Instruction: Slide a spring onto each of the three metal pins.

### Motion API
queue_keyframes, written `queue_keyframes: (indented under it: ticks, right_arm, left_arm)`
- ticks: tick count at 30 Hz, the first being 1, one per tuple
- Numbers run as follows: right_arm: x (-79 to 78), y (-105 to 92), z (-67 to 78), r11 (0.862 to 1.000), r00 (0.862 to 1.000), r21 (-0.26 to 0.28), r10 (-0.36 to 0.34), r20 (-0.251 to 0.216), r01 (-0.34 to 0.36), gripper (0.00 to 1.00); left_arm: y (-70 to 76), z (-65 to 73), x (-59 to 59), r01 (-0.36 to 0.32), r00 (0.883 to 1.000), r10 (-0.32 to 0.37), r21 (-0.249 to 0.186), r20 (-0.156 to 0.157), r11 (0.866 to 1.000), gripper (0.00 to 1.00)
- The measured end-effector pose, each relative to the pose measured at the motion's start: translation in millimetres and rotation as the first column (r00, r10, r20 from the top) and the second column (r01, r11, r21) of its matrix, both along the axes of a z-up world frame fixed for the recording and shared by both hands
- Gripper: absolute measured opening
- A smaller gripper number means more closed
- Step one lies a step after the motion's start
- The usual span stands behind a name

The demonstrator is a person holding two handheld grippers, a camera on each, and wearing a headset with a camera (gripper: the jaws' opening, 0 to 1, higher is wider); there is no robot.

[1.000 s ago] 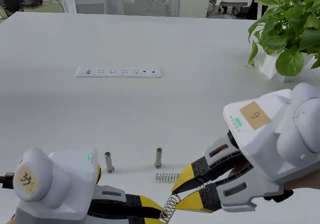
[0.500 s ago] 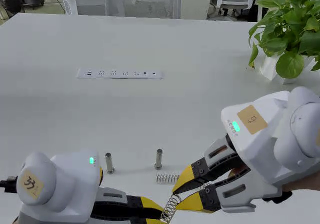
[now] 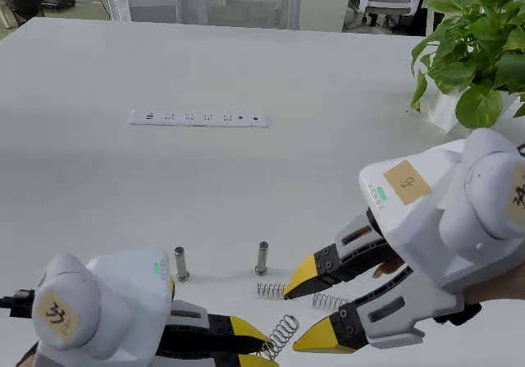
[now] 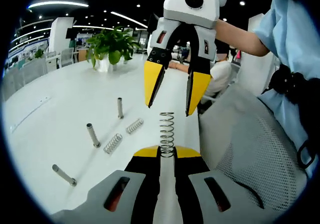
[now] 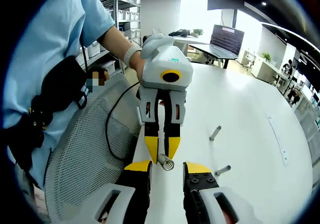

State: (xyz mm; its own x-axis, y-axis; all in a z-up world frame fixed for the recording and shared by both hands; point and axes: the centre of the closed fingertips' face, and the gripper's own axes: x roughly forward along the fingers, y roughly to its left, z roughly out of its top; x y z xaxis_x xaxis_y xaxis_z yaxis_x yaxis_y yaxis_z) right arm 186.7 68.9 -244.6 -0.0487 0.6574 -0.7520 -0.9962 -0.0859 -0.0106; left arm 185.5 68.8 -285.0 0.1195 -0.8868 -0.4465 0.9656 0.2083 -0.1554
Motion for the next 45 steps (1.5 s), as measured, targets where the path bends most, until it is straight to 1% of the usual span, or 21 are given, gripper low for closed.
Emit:
queue_keyframes:
  ticks: [1, 2, 3, 5, 10, 13, 19, 27, 31, 32, 39, 41, 45]
  right_arm:
    - [0.1, -0.6, -1.4, 1.000, 1.000, -0.008, 0.002, -0.003, -0.002, 0.22]
    - [-0.8, -1.4, -3.3, 1.000, 1.000, -0.018, 0.002, -0.021, -0.002, 0.22]
    - [-1.3, -1.7, -4.7, 1.000, 1.000, -0.025, 0.003, -0.029, -0.004, 0.22]
    - [-1.8, -1.8, -7.4, 0.999, 0.999, -0.037, 0.013, -0.031, -0.014, 0.22]
    - [-1.1, -1.2, -11.4, 0.999, 0.999, -0.050, 0.019, -0.046, -0.021, 0.20]
    - [-0.3, -0.9, -13.6, 0.998, 0.998, -0.056, 0.018, -0.053, -0.021, 0.19]
    - [0.7, -0.9, -16.5, 0.998, 0.998, -0.063, 0.019, -0.057, -0.022, 0.16]
    - [-1.4, 0.5, -20.2, 0.998, 0.997, -0.062, 0.022, -0.073, -0.027, 0.11]
    - [-2.0, 1.2, -20.7, 0.998, 0.997, -0.060, 0.024, -0.074, -0.028, 0.10]
    - [-2.1, 1.4, -20.5, 0.998, 0.997, -0.059, 0.023, -0.075, -0.028, 0.10]
    - [-1.3, 1.1, -20.7, 0.998, 0.997, -0.059, 0.019, -0.077, -0.023, 0.08]
    - [-1.7, 0.6, -21.3, 0.998, 0.997, -0.063, 0.022, -0.079, -0.027, 0.08]
    - [-0.7, 1.4, -22.1, 0.998, 0.997, -0.064, 0.020, -0.074, -0.024, 0.08]
  left_arm:
    - [-0.1, -0.5, 0.3, 0.003, 1.000, -0.003, 0.009, 0.015, 1.000, 0.06]
    - [0.0, -1.9, 0.0, 0.014, 0.999, -0.015, 0.028, 0.035, 0.999, 0.06]
    - [-0.8, -1.8, 0.0, 0.016, 0.999, -0.018, 0.032, 0.046, 0.999, 0.06]
    - [-2.4, -1.6, 0.0, 0.022, 0.997, -0.024, 0.042, 0.069, 0.999, 0.06]
    - [-6.4, 0.4, 1.9, 0.028, 0.993, -0.033, 0.047, 0.109, 0.999, 0.06]
    - [-8.3, 2.5, 3.8, 0.024, 0.992, -0.029, 0.041, 0.121, 0.999, 0.06]
    - [-11.1, 7.7, 8.0, 0.005, 0.992, -0.007, 0.017, 0.129, 1.000, 0.06]
    - [-13.2, 11.8, 7.7, -0.004, 0.993, 0.004, -0.005, 0.119, 1.000, 0.06]
    - [-13.4, 12.7, 8.3, -0.006, 0.993, 0.007, -0.008, 0.121, 1.000, 0.06]
    - [-13.7, 12.7, 8.1, -0.006, 0.993, 0.007, -0.010, 0.116, 1.000, 0.06]
    - [-14.8, 13.7, 8.6, -0.008, 0.994, 0.010, -0.018, 0.111, 1.000, 0.06]
    - [-14.8, 13.5, 8.3, -0.008, 0.994, 0.010, -0.017, 0.106, 1.000, 0.06]
    - [-14.6, 12.6, 9.3, -0.013, 0.994, 0.014, -0.010, 0.105, 1.000, 0.06]
